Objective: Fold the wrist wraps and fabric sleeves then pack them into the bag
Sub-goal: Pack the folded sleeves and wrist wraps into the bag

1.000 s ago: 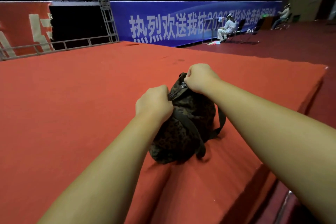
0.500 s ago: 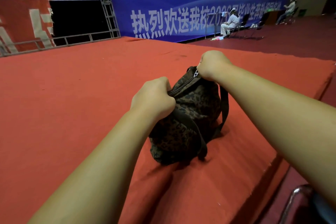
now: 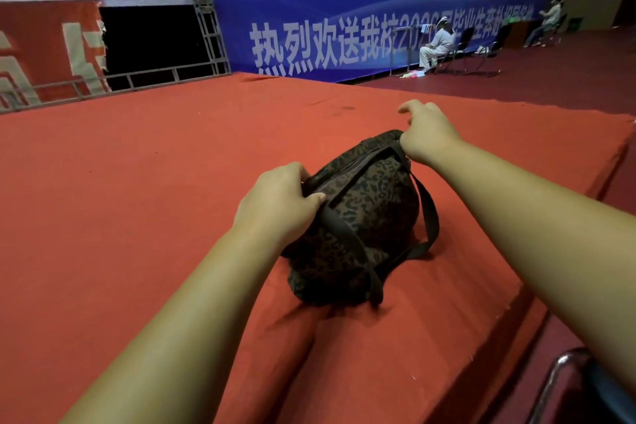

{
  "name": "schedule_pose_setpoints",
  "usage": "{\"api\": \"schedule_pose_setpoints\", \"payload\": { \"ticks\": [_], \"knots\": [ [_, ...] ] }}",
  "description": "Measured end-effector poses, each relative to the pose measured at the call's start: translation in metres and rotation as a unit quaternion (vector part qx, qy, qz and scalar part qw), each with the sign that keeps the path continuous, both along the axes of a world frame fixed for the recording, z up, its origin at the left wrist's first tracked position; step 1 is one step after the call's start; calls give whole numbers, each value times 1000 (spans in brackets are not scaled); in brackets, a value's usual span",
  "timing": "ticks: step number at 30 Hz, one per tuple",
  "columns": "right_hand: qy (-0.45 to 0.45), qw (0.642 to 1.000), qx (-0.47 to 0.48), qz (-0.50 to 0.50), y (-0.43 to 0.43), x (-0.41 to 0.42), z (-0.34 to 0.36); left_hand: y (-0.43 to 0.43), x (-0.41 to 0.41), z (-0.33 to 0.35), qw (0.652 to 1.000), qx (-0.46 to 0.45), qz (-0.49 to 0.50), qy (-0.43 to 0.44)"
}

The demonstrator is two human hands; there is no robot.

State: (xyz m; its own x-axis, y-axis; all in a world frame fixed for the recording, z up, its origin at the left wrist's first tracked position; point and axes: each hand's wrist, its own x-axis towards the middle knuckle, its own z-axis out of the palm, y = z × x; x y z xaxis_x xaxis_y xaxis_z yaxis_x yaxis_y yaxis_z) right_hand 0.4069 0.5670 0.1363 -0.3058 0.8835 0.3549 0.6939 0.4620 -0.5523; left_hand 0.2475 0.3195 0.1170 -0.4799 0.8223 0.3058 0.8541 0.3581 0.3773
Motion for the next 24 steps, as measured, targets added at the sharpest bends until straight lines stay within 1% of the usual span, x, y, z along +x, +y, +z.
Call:
{"api": "schedule_pose_setpoints", "payload": {
  "ticks": [2, 4, 6, 7, 11, 14, 17, 20, 24],
  "knots": [
    [-58, 995, 25, 83, -17, -1, 5, -4, -3, -1, 1000, -7, -11, 12],
    [-137, 978, 33, 156, -33, -5, 10, -11, -3, -3, 999, -27, -15, 22],
    [-188, 961, 34, 198, -45, -11, 10, -20, 0, -6, 998, -52, 4, 27],
    [-197, 957, 30, 213, -49, -13, 7, -24, 1, -8, 998, -58, 17, 29],
    [-204, 951, 8, 234, -55, -18, -6, -34, 3, -15, 997, -51, 55, -4],
    [-167, 954, 7, 249, -56, -16, -10, -38, 5, -19, 998, -40, 39, 11],
    [-158, 950, 16, 268, -57, -16, -8, -41, 4, -18, 1000, 10, 28, 6],
    [-202, 944, 29, 260, -59, -21, -5, -41, 2, -17, 998, 45, 19, 26],
    [-255, 941, 47, 220, -47, -22, -2, -36, -4, -9, 998, 59, 22, 29]
  ]
}}
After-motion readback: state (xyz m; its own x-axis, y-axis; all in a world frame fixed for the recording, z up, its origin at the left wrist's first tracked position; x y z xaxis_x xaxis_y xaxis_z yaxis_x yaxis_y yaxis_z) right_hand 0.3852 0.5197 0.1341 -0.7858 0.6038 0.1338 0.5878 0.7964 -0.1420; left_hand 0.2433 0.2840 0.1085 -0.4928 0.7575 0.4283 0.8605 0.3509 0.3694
